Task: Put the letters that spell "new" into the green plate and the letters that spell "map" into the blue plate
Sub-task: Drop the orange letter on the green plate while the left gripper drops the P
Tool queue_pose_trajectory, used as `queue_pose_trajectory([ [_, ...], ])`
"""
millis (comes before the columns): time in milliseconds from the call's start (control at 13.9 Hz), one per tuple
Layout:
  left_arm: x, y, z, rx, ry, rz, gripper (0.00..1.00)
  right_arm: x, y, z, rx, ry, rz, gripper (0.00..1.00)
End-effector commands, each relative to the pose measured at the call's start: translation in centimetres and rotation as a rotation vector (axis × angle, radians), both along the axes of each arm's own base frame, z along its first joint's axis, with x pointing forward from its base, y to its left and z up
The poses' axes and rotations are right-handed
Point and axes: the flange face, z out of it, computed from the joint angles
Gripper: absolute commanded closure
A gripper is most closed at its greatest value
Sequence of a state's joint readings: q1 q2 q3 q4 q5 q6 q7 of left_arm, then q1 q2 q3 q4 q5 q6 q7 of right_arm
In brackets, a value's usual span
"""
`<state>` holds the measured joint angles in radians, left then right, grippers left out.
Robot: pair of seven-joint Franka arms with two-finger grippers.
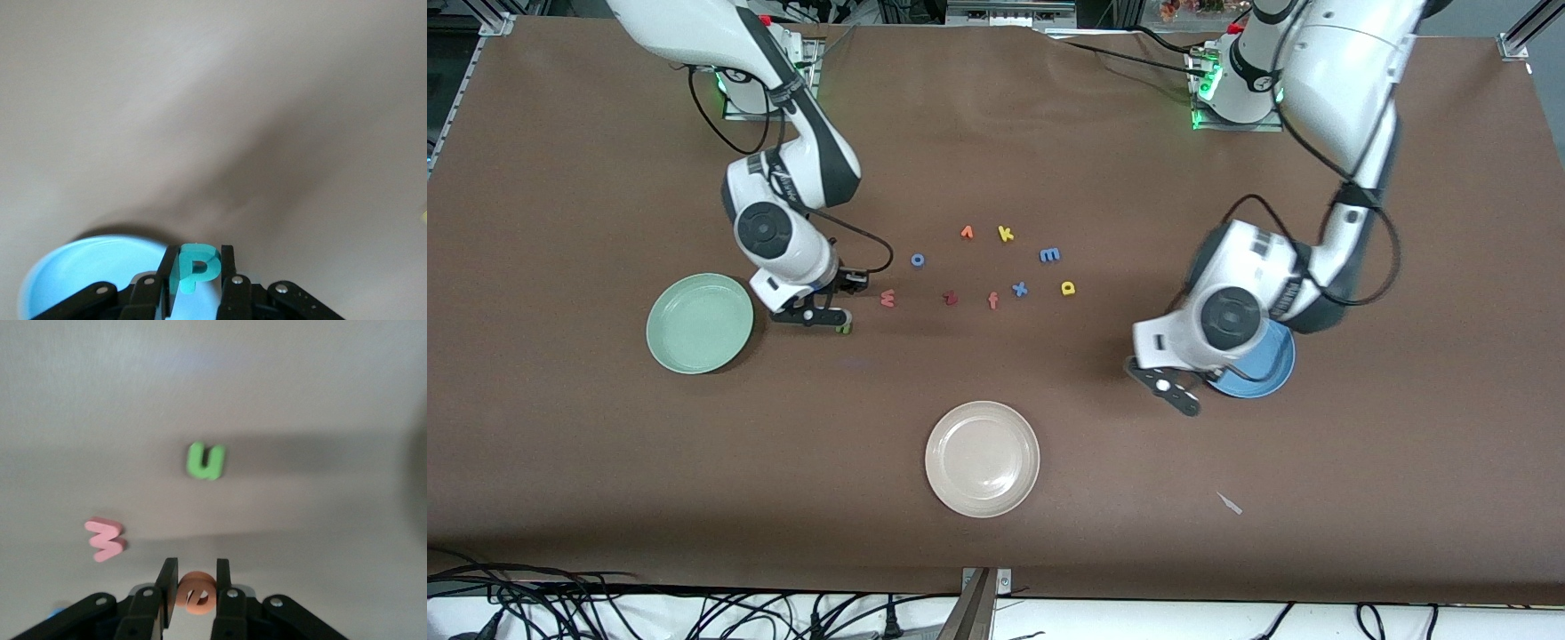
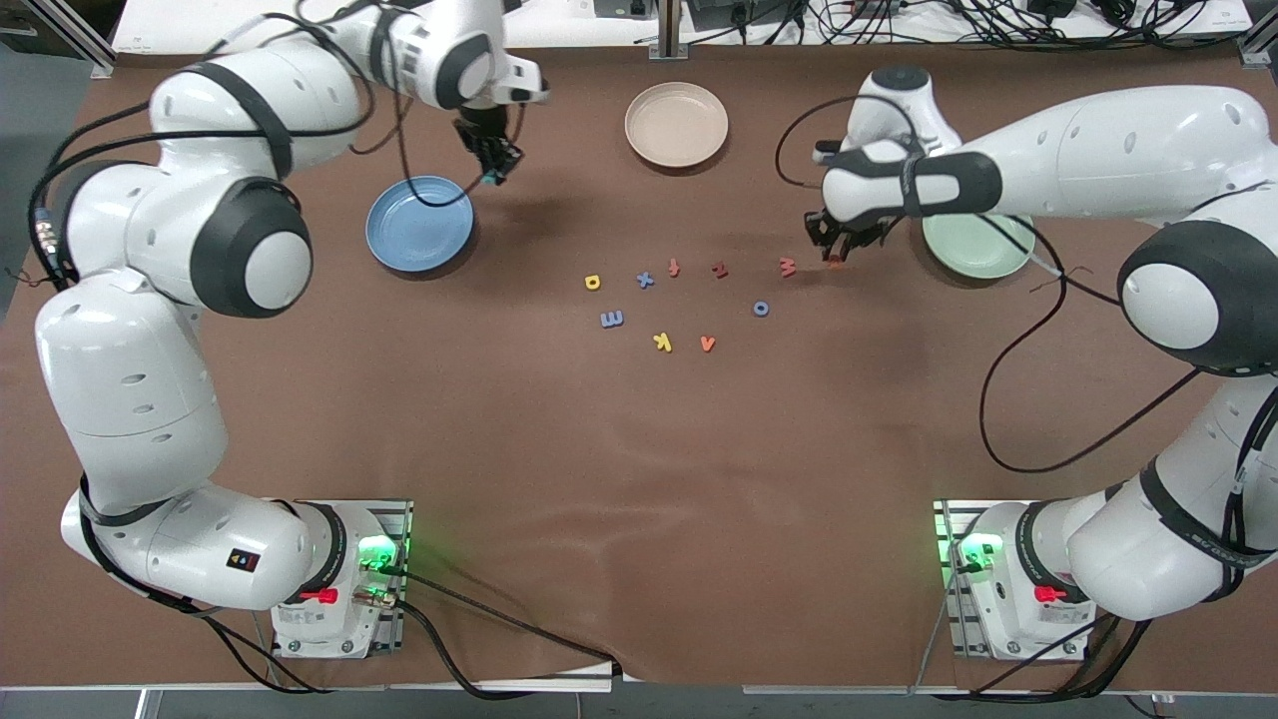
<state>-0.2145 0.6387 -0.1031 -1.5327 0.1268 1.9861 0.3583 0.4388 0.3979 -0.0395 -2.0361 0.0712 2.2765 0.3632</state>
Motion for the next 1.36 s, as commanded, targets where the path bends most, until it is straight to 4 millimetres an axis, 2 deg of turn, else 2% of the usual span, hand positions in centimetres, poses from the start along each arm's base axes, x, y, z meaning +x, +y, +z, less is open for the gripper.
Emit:
queue_pose_trajectory([
  [0, 0.5, 5.4, -0.8, -0.018, 0.051, -0.132, 0.87, 2.7, -5.0, 1.8, -0.005, 0.026, 0.11, 0.91],
  [144, 0.3, 8.6, -2.5, -0.021, 0.085, -0.115, 0.87, 3.8, -8.7, 1.9, -0.002, 0.02, 0.178, 0.91],
  [287, -0.5, 9.5, -4.8, -0.025, 0.122, -0.096, 0.84, 5.1, -13.5, 1.4, 0.007, 0.005, 0.221, 0.91],
  [359, -0.7, 9.2, -5.4, -0.024, 0.128, -0.088, 0.74, 5.5, -16.2, 0.7, 0.015, 0.004, 0.245, 0.91],
  [431, -0.7, 8.8, -5.4, -0.025, 0.119, -0.096, 0.26, 5.8, -18.1, 0.5, 0.02, -0.005, 0.263, 0.91],
  [503, -0.7, 8.4, -5.0, -0.027, 0.112, -0.106, 0.0, 6.0, -18.9, -0.1, 0.021, -0.007, 0.277, 0.91],
  [718, -0.8, 5.1, -2.2, -0.03, 0.075, -0.117, 0.0, 6.0, -19.6, -1.0, 0.021, 0.001, 0.289, 0.88],
  [862, -1.5, 2.8, -0.5, -0.013, 0.075, -0.033, 0.0, 5.9, -20.7, -1.9, 0.021, 0.014, 0.269, 0.64],
  [934, -2.0, 1.2, -0.1, -0.009, 0.077, 0.015, 0.0, 5.9, -21.4, -2.1, 0.025, 0.016, 0.249, 0.26],
  [1006, -2.4, 0.0, 0.3, -0.002, 0.07, 0.084, 0.0, 5.9, -22.0, -2.2, 0.026, 0.017, 0.239, 0.0],
  [1149, -3.6, -3.4, 0.2, 0.002, 0.07, 0.2, 0.0, 6.4, -21.1, -1.4, 0.028, 0.008, 0.237, 0.0],
  [1293, -5.4, -7.4, -1.0, 0.009, 0.084, 0.302, 0.0, 6.6, -20.4, -0.5, 0.035, 0.024, 0.227, 0.0],
])
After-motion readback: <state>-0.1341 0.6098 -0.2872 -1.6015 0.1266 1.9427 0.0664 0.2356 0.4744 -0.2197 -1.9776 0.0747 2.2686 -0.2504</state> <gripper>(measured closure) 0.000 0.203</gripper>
